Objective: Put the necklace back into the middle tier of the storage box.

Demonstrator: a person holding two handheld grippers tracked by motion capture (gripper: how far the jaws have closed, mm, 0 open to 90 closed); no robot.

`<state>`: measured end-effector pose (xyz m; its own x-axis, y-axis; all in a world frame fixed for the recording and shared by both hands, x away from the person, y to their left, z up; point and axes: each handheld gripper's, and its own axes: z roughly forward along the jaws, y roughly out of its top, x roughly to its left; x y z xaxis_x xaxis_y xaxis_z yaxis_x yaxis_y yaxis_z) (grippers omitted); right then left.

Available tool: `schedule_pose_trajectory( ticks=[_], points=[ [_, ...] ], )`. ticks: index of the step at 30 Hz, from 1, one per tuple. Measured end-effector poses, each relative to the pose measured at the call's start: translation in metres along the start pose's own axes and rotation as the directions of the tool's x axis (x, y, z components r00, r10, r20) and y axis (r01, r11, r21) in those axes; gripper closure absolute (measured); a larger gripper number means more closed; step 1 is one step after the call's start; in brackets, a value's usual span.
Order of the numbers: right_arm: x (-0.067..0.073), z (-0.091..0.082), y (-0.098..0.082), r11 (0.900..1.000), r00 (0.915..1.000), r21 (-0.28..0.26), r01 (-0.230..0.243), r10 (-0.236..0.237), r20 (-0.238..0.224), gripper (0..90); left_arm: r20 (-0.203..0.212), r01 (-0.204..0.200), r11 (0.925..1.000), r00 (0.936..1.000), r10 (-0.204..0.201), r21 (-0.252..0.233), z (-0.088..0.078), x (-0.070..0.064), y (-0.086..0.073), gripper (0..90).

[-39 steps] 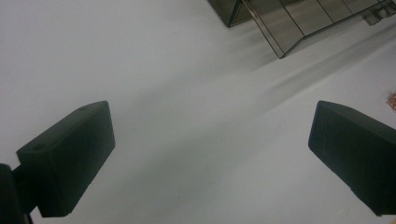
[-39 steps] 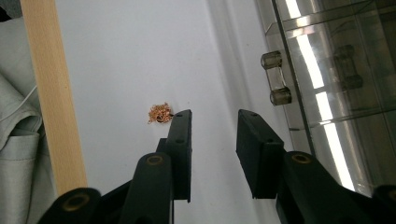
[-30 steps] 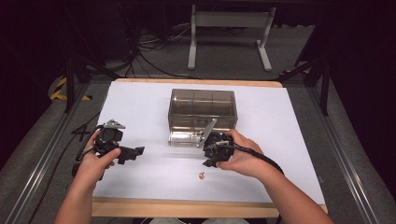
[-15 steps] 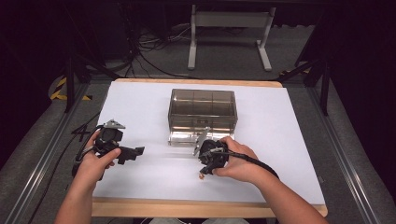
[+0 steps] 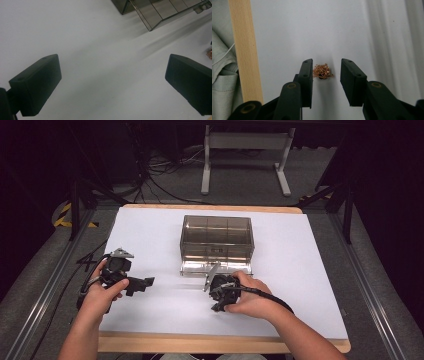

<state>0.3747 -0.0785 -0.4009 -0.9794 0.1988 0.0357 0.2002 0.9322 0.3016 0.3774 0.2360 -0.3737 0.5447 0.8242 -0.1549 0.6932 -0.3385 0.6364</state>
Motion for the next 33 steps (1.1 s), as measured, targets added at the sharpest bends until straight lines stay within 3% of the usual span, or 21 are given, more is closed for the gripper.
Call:
schedule_pose_trajectory(
  ticks=[15, 23, 33],
  points=[
    [0.002, 0.011, -0.001, 1.0, 1.0, 0.019, 0.003, -0.003, -0.002, 66.7, 0.001, -0.012, 0.9999, 0.9999, 0.012, 0.006, 0.0, -0.001, 0.0, 1.2],
    [0.004, 0.013, 0.0, 0.999, 0.9994, 0.032, 0.033, -0.033, -0.003, 78.4, 0.005, -0.014, 0.9999, 0.9999, 0.014, 0.009, 0.001, -0.001, 0.0, 1.2],
    [0.007, 0.011, 0.001, 0.999, 0.9993, 0.029, 0.036, -0.036, 0.004, 82.1, 0.002, -0.015, 0.9998, 0.9999, 0.015, 0.008, 0.0, -0.001, 0.0, 1.2]
  ],
)
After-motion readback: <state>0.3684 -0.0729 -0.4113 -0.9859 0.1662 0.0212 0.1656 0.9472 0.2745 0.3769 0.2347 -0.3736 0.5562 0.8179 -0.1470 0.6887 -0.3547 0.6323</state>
